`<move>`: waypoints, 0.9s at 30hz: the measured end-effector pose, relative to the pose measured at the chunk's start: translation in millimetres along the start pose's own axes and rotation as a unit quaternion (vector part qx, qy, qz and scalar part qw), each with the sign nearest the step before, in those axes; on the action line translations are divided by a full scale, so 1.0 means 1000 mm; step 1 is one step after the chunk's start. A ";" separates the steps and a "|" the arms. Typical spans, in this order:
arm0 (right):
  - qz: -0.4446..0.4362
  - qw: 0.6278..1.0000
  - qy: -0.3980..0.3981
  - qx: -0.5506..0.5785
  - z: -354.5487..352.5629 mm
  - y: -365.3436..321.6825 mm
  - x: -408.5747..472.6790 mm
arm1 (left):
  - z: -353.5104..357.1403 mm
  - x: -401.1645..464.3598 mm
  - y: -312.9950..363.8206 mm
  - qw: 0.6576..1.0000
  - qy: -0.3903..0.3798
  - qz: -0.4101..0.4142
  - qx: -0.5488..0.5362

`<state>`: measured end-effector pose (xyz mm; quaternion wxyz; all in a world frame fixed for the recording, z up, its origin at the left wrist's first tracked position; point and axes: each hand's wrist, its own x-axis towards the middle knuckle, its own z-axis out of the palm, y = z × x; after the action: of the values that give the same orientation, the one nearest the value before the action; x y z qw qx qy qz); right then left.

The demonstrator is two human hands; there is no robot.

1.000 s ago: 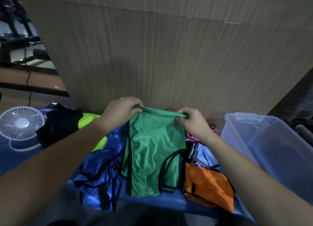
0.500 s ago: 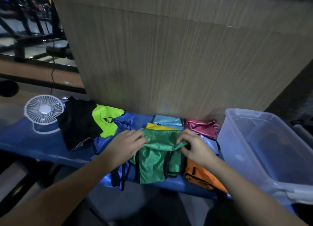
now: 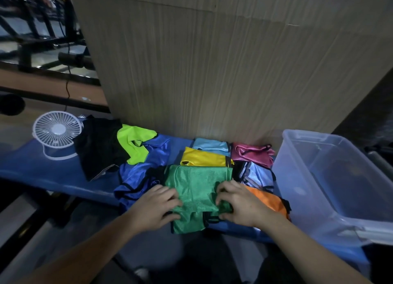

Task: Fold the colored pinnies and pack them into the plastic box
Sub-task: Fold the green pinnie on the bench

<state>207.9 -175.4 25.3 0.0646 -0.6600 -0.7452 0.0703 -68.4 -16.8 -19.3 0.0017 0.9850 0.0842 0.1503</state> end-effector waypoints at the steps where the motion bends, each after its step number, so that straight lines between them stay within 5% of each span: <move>1: 0.004 1.000 -0.005 -0.013 -0.001 -0.001 0.001 | -0.001 0.000 -0.002 1.000 -0.006 -0.005 -0.001; 8: -0.005 0.993 0.007 -0.122 -0.001 -0.011 0.005 | 0.003 0.001 -0.004 0.999 -0.007 -0.051 0.017; 15: 0.016 0.982 0.115 -0.152 0.005 -0.008 0.007 | -0.021 0.018 -0.013 0.981 0.141 -0.122 -0.057; 18: 0.097 0.978 0.185 0.010 -0.008 -0.015 0.008 | -0.051 0.035 -0.009 0.954 0.171 -0.199 -0.143; 21: 0.166 0.921 0.249 0.248 -0.038 -0.021 0.010 | -0.087 0.055 -0.009 0.938 0.192 -0.218 -0.190; 27: 0.144 0.825 0.368 0.403 -0.116 -0.033 0.012 | -0.164 0.086 -0.007 0.935 0.189 -0.185 -0.236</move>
<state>196.5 -165.1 145.0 0.5836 -0.6516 -0.4683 0.1248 -37.2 1.2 162.5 0.2458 0.8767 0.2258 0.3463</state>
